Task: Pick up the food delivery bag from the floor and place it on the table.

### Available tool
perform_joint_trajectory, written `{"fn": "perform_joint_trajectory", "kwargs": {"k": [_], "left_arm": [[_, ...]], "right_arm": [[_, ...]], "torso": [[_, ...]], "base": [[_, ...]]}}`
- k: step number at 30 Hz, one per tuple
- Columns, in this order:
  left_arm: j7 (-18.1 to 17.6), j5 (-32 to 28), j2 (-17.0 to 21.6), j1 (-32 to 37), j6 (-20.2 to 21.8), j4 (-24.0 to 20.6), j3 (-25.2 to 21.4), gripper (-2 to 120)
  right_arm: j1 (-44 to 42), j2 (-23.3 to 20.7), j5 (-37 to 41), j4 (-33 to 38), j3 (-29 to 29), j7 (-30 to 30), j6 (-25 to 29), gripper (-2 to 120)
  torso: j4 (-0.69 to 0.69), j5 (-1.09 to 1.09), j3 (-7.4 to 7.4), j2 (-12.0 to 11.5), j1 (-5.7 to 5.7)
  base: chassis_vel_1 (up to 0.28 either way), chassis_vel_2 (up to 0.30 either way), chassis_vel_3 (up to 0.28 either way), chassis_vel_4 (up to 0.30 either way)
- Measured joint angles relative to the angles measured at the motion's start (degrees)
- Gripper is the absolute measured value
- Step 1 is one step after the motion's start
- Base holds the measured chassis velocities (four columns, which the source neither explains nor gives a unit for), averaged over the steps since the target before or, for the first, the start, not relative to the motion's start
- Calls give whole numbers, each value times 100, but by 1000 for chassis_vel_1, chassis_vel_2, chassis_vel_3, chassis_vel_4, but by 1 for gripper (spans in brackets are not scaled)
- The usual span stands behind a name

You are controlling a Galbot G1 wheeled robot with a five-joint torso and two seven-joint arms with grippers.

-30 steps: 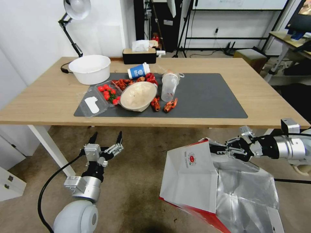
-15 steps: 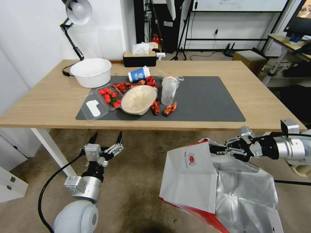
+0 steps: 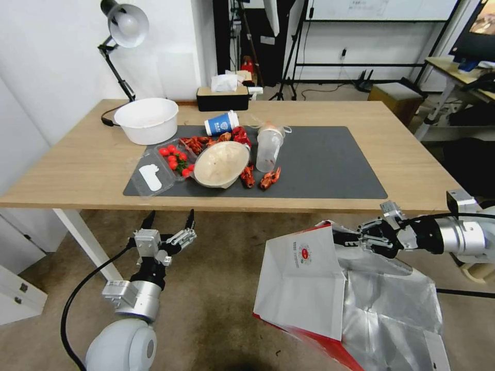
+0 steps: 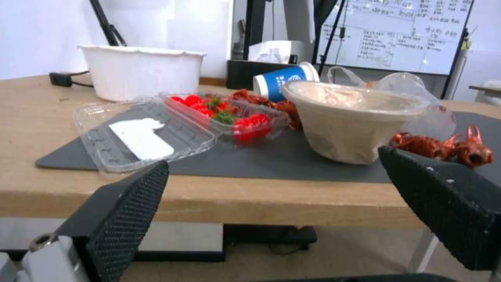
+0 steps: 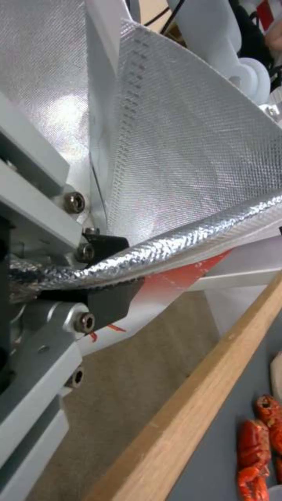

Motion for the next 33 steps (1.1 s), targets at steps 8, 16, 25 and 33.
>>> {"fn": "perform_joint_trajectory", "kwargs": {"k": [8, 16, 25, 33], "left_arm": [[0, 0, 2, -3, -3, 13, 1, 100], [0, 2, 1, 0, -10, 15, 3, 100], [0, 2, 1, -1, -20, 14, 4, 100], [0, 2, 1, 3, -26, 15, 6, 100]], "right_arm": [[-6, 4, -6, 1, -1, 2, 4, 0], [-6, 3, -6, 3, -1, 3, 5, 0], [-18, 7, -10, 6, -1, 3, 9, 0], [-27, 7, -14, 11, -1, 3, 10, 0]], "torso": [[0, 0, 146, 253, 109], [0, 0, 299, 523, 227], [1, 0, 478, 842, 364], [1, 0, 571, 1008, 439]], "base": [[0, 0, 0, 0], [0, 0, 0, 0], [0, 0, 0, 0], [0, 0, 0, 0]]}}
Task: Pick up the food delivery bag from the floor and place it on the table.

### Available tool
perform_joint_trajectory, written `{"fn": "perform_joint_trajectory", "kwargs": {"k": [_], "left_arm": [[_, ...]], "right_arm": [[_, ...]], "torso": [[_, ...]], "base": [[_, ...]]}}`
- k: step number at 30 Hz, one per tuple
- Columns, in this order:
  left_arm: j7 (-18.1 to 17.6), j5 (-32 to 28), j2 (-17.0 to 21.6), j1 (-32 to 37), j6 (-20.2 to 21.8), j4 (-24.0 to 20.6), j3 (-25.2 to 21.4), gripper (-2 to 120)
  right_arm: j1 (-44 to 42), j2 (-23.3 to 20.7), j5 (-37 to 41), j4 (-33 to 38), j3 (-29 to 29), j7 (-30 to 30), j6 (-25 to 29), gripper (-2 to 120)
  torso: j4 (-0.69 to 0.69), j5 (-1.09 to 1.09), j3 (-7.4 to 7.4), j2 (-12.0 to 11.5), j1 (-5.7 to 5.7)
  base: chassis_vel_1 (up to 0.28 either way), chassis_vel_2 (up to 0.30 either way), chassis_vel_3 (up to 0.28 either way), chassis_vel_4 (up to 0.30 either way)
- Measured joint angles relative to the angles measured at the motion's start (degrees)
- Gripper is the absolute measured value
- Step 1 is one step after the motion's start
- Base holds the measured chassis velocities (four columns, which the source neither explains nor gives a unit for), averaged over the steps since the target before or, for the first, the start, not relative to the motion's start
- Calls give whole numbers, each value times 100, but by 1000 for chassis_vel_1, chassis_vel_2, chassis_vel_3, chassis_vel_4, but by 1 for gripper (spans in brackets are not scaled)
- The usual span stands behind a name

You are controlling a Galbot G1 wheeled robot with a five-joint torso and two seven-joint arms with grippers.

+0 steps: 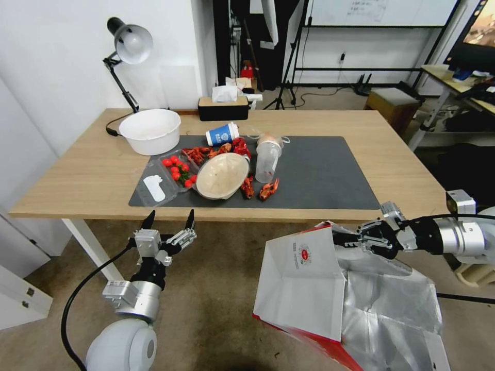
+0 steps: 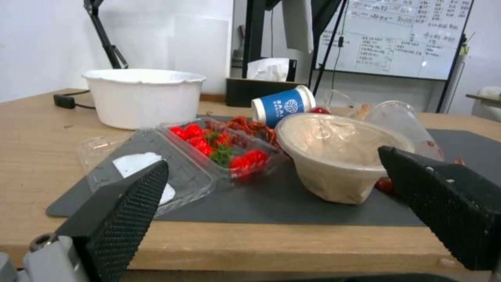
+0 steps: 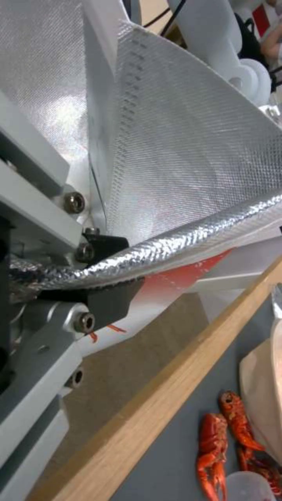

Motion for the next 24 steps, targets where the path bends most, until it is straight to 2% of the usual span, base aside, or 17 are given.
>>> {"fn": "perform_joint_trajectory", "kwargs": {"k": [3, 8, 24], "left_arm": [[-20, 13, -2, 0, -7, 1, 7, 100], [-96, 120, -1, 19, 0, 2, 28, 100], [-79, 133, 14, 16, -23, 10, 17, 100]], "right_arm": [[-5, 0, -1, 3, 1, 0, 2, 0], [-32, 7, -10, 3, 10, -2, 5, 0], [-149, 15, -1, 57, 66, 81, 35, 0]], "torso": [[0, 0, 85, 156, 70], [0, 0, 140, 268, 127], [0, 0, 133, 267, 132]], "base": [[0, 0, 0, 0], [0, 0, 0, 0], [0, 0, 0, 0]]}}
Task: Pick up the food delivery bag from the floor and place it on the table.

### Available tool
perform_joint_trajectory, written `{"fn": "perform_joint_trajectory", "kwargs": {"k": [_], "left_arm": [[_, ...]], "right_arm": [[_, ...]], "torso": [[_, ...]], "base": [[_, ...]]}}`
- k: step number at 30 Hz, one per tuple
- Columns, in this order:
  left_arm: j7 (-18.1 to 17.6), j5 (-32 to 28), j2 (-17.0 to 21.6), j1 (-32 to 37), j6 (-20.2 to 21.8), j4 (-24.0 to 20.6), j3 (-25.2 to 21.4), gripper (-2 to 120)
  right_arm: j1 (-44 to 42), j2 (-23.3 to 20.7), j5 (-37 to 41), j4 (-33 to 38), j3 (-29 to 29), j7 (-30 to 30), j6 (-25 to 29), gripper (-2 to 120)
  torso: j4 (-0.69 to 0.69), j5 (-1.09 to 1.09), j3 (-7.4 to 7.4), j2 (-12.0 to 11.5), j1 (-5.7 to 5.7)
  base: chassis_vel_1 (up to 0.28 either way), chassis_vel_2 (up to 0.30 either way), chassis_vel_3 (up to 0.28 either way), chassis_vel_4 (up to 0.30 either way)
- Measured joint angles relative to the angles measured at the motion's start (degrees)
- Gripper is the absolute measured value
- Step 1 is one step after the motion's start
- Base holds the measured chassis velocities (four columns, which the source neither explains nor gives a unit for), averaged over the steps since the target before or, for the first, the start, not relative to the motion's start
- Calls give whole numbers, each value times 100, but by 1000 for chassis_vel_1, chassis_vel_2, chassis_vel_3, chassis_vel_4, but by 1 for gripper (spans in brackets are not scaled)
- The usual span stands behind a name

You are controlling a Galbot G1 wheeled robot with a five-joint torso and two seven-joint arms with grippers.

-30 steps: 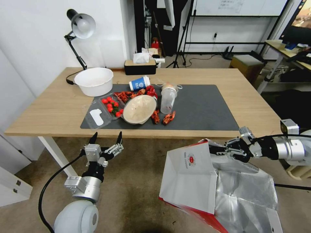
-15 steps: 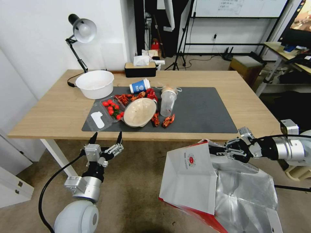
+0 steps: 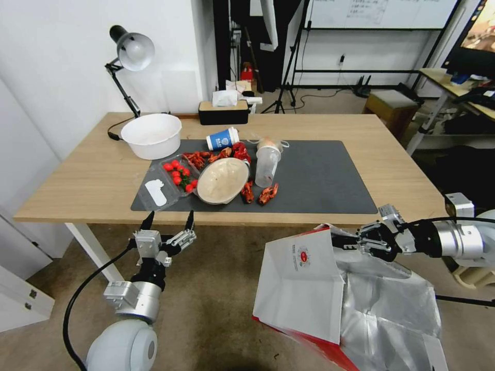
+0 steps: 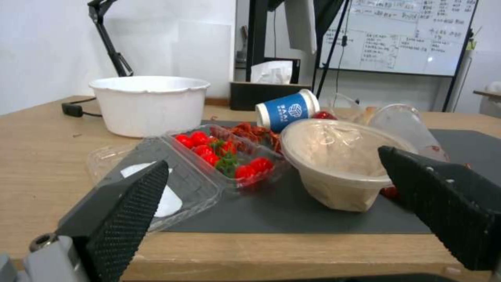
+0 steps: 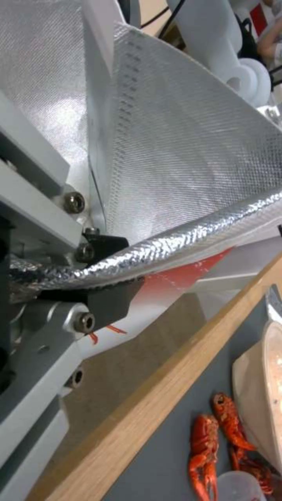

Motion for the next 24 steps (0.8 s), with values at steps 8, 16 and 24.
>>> {"fn": "perform_joint_trajectory", "kwargs": {"k": [8, 16, 24], "left_arm": [[0, 0, 2, 1, -11, 1, -2, 100], [4, 3, 1, 3, -14, 7, -3, 100], [9, 8, 0, 22, -30, 6, -7, 100]], "right_arm": [[-53, -17, 17, 33, 40, 19, 11, 0], [-182, -62, 80, 108, 159, 22, 23, 0], [-247, -155, 299, 218, 375, 0, 15, 0]], "torso": [[0, 0, -4, -8, -4], [0, 0, -10, -18, -9], [0, 0, -16, -30, -15]], "base": [[0, 0, 0, 0], [0, 0, 0, 0], [0, 0, 0, 0]]}}
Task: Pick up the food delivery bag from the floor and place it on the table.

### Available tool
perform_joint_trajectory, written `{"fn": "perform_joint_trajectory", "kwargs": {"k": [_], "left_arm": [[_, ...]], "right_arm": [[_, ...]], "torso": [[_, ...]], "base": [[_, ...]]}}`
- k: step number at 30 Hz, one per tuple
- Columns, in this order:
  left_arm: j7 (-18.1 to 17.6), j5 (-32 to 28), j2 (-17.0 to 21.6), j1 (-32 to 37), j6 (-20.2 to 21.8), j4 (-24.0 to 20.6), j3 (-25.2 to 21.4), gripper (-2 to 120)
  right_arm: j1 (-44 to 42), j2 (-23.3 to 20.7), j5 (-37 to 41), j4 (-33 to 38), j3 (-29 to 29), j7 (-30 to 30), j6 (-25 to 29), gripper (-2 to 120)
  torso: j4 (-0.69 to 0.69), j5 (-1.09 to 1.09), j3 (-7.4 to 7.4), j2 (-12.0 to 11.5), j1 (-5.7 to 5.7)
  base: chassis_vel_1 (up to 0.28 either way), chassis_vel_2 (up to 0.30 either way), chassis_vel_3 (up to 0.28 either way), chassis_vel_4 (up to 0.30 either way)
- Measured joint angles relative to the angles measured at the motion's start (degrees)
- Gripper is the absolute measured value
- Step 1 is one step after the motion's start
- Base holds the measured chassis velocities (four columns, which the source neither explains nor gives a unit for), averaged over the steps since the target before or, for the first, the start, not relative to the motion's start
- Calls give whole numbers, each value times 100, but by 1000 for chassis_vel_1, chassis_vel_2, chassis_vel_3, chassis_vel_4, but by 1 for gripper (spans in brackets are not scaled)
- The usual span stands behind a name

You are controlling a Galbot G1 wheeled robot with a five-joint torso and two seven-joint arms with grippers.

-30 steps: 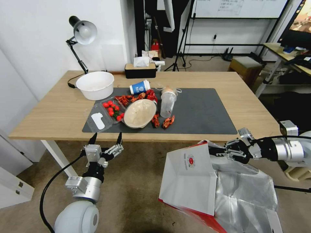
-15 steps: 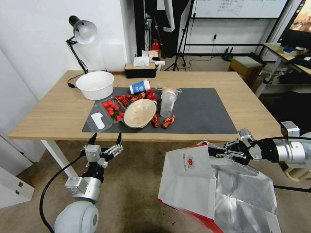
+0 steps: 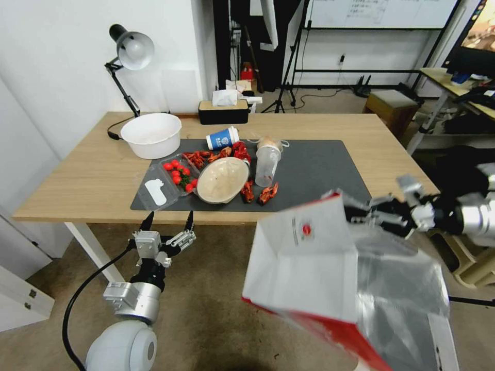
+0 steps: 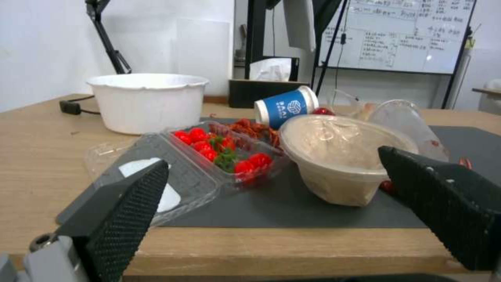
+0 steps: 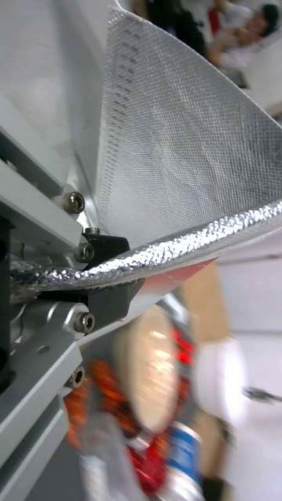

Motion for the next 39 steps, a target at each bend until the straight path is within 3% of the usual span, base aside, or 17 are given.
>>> {"fn": "perform_joint_trajectory", "kwargs": {"k": [8, 13, 17, 18, 20, 21, 24, 26, 29, 39], "left_arm": [[9, 1, 3, 5, -11, 0, -5, 100], [24, 20, -8, -16, -12, 42, 14, 100], [45, 44, -31, -22, -30, 66, 43, 100], [45, 44, -31, -22, -30, 66, 43, 100], [47, 44, -24, -18, -54, 66, 36, 100], [47, 44, -24, -18, -54, 66, 36, 100], [50, 44, -17, -9, -75, 66, 35, 100], [52, 44, -16, -9, -76, 64, 36, 100], [63, 44, -12, 3, -76, 43, 45, 100], [93, 69, -27, 66, -76, -32, 62, 100]], "right_arm": [[27, -154, 425, 108, 392, 49, -51, 0], [164, -239, 1287, 236, 961, 436, -121, 0], [1028, -142, 2165, 385, 889, 1712, -60, 0], [1028, -142, 2165, 385, 889, 1712, -60, 0], [1322, -49, 2229, 445, 788, 2880, 116, 0], [1322, -49, 2229, 445, 788, 2880, 116, 0], [1473, 105, 2146, 603, 643, 4706, 311, 0], [1486, 130, 2123, 629, 617, 4932, 327, 0], [1556, 304, 2061, 768, 455, 6070, 353, 0], [1575, 780, 2079, 899, 280, 7199, 308, 0]], "torso": [[1, 0, -6, -12, -5], [0, -1, -10, -19, -9], [0, -1, -13, -24, -11], [0, -1, -13, -24, -11], [1, -1, -14, -26, -12], [1, -1, -14, -26, -12], [0, 0, -15, -29, -13], [0, -1, -15, -29, -14], [0, 0, -16, -31, -14], [0, 0, -18, -33, -15]], "base": [[0, 0, 0, 0], [0, 0, 0, 0], [0, 0, 0, 0], [0, 0, 0, 0], [0, 0, 0, 0], [0, 0, 0, 0], [0, 0, 0, 0], [0, 0, 0, 0], [0, 0, 0, 0], [0, 0, 0, 0]]}}
